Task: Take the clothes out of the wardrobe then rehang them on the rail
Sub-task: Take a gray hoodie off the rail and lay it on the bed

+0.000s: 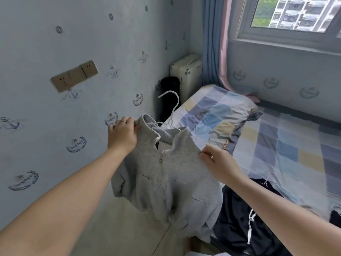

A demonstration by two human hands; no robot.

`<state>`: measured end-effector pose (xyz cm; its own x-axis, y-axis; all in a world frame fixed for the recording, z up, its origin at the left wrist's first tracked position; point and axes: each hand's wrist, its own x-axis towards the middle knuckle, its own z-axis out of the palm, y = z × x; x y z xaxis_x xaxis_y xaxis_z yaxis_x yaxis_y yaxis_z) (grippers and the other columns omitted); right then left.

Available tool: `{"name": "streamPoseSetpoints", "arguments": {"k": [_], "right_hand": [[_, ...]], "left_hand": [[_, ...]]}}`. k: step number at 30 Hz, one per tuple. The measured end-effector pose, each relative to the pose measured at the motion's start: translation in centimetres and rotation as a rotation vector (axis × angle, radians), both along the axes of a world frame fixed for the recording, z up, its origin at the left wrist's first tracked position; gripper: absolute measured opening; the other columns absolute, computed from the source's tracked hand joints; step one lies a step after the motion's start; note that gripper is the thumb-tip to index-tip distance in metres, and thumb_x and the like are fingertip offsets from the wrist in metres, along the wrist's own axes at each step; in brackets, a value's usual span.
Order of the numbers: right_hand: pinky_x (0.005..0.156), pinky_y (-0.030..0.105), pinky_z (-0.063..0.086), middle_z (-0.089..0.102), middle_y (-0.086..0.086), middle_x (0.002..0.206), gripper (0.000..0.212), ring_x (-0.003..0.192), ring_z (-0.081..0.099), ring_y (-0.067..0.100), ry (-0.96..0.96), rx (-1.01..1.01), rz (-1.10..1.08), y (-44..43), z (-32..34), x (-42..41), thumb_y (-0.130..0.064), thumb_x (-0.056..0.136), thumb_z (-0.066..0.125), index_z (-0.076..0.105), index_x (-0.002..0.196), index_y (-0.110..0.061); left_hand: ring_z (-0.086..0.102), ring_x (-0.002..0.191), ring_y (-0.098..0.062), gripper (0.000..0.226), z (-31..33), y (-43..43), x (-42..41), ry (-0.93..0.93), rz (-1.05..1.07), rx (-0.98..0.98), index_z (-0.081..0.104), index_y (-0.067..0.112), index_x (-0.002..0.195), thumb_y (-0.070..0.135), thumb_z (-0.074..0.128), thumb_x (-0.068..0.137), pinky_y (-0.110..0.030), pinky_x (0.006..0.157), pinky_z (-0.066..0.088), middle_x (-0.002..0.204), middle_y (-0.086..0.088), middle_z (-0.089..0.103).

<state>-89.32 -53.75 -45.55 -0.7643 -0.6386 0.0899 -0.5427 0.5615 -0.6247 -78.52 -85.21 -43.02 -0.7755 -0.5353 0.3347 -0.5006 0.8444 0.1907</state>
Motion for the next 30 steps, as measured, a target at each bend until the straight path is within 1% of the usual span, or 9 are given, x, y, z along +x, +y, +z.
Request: {"name": "streamPoseSetpoints", "arguments": {"k": [3, 6, 10, 12, 16, 19, 23, 28, 30], "right_hand": [[0.053, 0.026, 0.032, 0.054, -0.016, 0.069, 0.014, 0.065, 0.049, 0.006, -0.025, 0.03, -0.053, -1.2, -1.3, -4.3, -0.032, 0.097, 0.057, 0.059, 0.084, -0.028], [0.051, 0.028, 0.031, 0.054, -0.016, 0.067, 0.015, 0.062, 0.047, 0.0, -0.051, 0.072, -0.115, -2.1, -2.3, -8.1, -0.034, 0.097, 0.056, 0.057, 0.083, -0.03], [0.054, 0.033, 0.041, 0.056, -0.013, 0.067, 0.017, 0.062, 0.051, 0.006, -0.091, 0.109, -0.192, -3.5, -3.5, -11.9, -0.032, 0.097, 0.056, 0.055, 0.08, -0.031], [0.056, 0.033, 0.042, 0.056, -0.013, 0.069, 0.017, 0.065, 0.052, 0.008, -0.107, 0.114, -0.241, -4.3, -4.4, -13.3, -0.03, 0.097, 0.058, 0.055, 0.08, -0.029], [0.065, 0.038, 0.049, 0.062, -0.007, 0.08, 0.007, 0.073, 0.057, 0.018, -0.163, 0.117, -0.373, -6.2, -6.9, -15.5, -0.022, 0.096, 0.059, 0.062, 0.09, -0.024], [0.072, 0.039, 0.047, 0.062, -0.003, 0.088, 0.008, 0.082, 0.058, 0.023, -0.187, 0.129, -0.467, -7.8, -9.0, -17.1, -0.014, 0.096, 0.059, 0.066, 0.098, -0.018], [0.078, 0.04, 0.046, 0.063, 0.007, 0.097, 0.014, 0.092, 0.056, 0.027, -0.213, 0.231, -0.584, -9.5, -12.6, -19.3, -0.014, 0.097, 0.055, 0.067, 0.105, -0.013], [0.073, 0.041, 0.046, 0.062, 0.01, 0.098, 0.018, 0.094, 0.055, 0.031, -0.235, 0.336, -0.688, -10.7, -18.5, -22.6, -0.019, 0.099, 0.051, 0.066, 0.107, -0.013], [0.074, 0.042, 0.048, 0.063, 0.01, 0.099, 0.019, 0.094, 0.056, 0.032, -0.251, 0.376, -0.702, -10.8, -21.5, -24.0, -0.021, 0.1, 0.05, 0.065, 0.108, -0.013]], "left_hand": [[0.052, 0.112, -0.033, 0.02, -2.0, -1.3, -4.8, -0.06, -0.011, 0.064, 0.057, 0.014, 0.111, 0.027, 0.045, 0.101, -0.046, 0.091, 0.033, 0.119, -0.01, 0.058], [0.052, 0.11, -0.033, 0.019, -3.6, -2.3, -9.1, -0.065, -0.04, 0.117, 0.056, 0.016, 0.109, 0.03, 0.046, 0.101, -0.046, 0.09, 0.032, 0.116, -0.008, 0.058], [0.052, 0.107, -0.033, 0.016, -5.4, -3.8, -14.1, -0.079, -0.086, 0.166, 0.056, 0.017, 0.105, 0.03, 0.047, 0.101, -0.043, 0.087, 0.031, 0.114, -0.008, 0.058], [0.051, 0.109, -0.033, 0.018, -6.5, -4.6, -16.4, -0.1, -0.118, 0.192, 0.057, 0.016, 0.106, 0.03, 0.046, 0.101, -0.044, 0.088, 0.031, 0.114, -0.007, 0.057], [0.051, 0.108, -0.032, 0.022, -9.5, -6.5, -20.8, -0.156, -0.19, 0.241, 0.057, 0.014, 0.108, 0.032, 0.046, 0.101, -0.043, 0.086, 0.03, 0.114, -0.008, 0.057], [0.05, 0.112, -0.032, 0.021, -12.1, -7.7, -23.7, -0.198, -0.244, 0.31, 0.057, 0.015, 0.109, 0.032, 0.048, 0.101, -0.043, 0.089, 0.03, 0.118, -0.009, 0.058], [0.049, 0.115, -0.031, 0.019, -16.3, -8.7, -27.4, -0.261, -0.289, 0.4, 0.056, 0.016, 0.109, 0.032, 0.05, 0.1, -0.045, 0.093, 0.03, 0.122, -0.008, 0.057], [0.048, 0.118, -0.032, 0.02, -22.7, -9.3, -31.7, -0.334, -0.346, 0.428, 0.056, 0.016, 0.11, 0.033, 0.05, 0.1, -0.045, 0.093, 0.032, 0.121, -0.009, 0.057], [0.048, 0.117, -0.032, 0.02, -25.7, -9.4, -33.2, -0.375, -0.357, 0.435, 0.056, 0.016, 0.11, 0.033, 0.049, 0.1, -0.045, 0.093, 0.032, 0.121, -0.008, 0.056]]}}
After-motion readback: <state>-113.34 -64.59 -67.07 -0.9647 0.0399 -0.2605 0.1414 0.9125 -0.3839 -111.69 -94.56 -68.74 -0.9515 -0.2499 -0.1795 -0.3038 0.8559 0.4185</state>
